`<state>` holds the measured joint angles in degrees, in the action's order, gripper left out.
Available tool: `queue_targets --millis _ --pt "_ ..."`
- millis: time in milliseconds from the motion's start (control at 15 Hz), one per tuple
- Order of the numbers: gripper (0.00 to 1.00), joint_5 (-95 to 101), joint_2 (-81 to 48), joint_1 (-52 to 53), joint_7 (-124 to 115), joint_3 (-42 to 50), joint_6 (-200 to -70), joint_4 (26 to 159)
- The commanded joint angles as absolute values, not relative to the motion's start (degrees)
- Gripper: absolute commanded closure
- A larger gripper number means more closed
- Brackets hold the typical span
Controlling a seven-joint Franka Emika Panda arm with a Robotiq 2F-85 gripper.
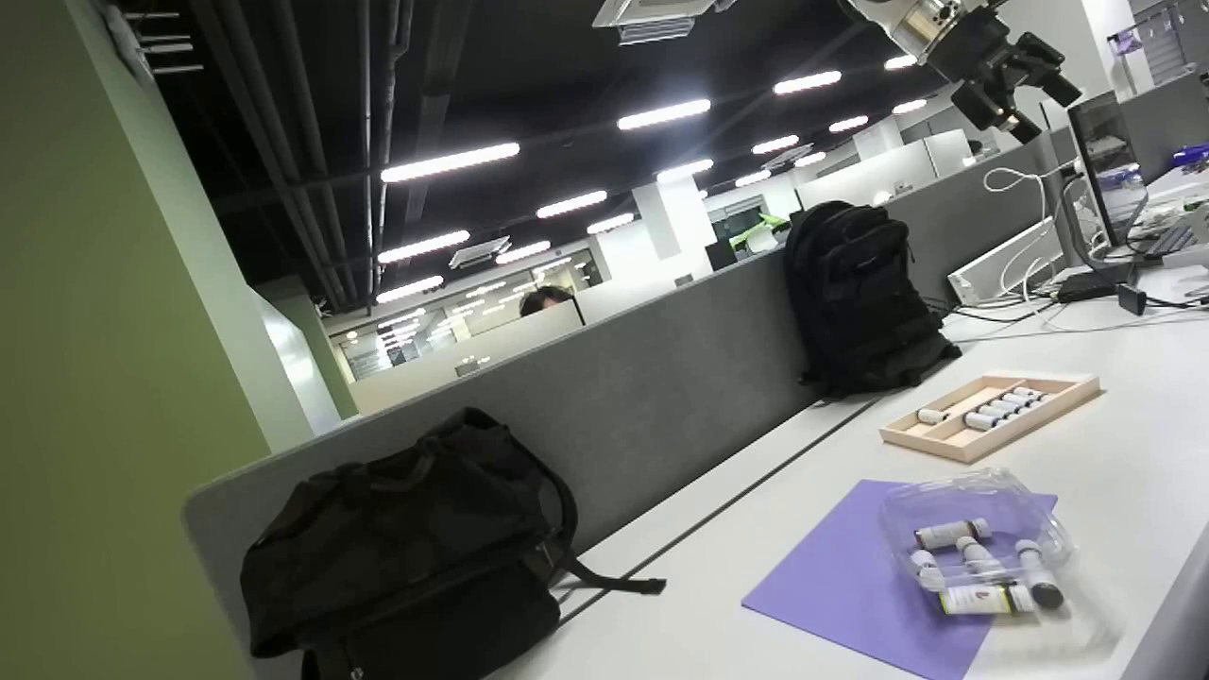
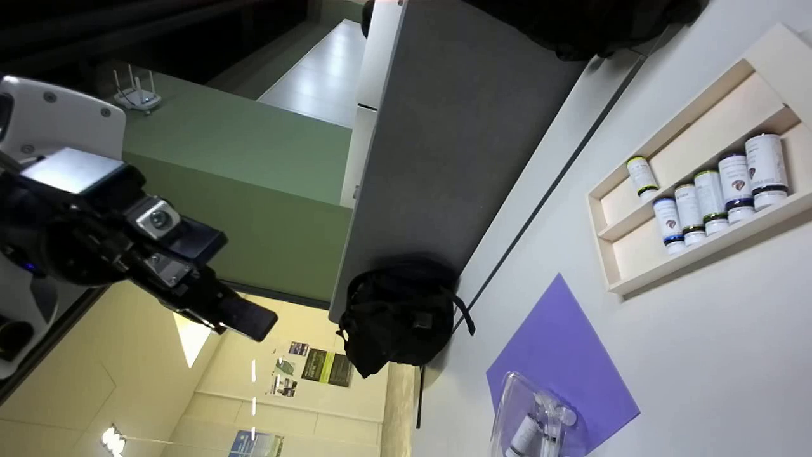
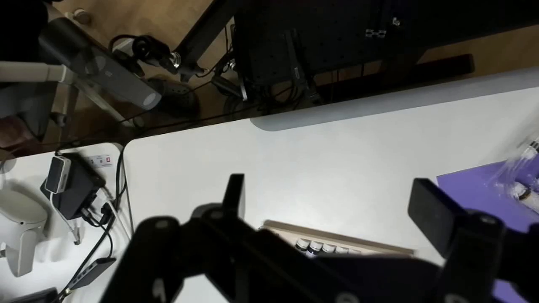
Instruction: Remove the bottle from the top part of the tray and put it on the table
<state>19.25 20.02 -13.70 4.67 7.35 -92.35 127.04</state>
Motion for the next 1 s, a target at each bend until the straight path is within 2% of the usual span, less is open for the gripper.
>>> queue_targets --millis 0,533,933 --pt "0.00 19.56 20.05 -12.33 4.34 8.52 -92.12 126.93" --pt "0.00 18.16 -5.07 -12.37 -0.82 10.45 -126.36 126.45" --pt "0.00 13.92 -27.64 -11.41 -8.51 11.25 -133.65 110.44"
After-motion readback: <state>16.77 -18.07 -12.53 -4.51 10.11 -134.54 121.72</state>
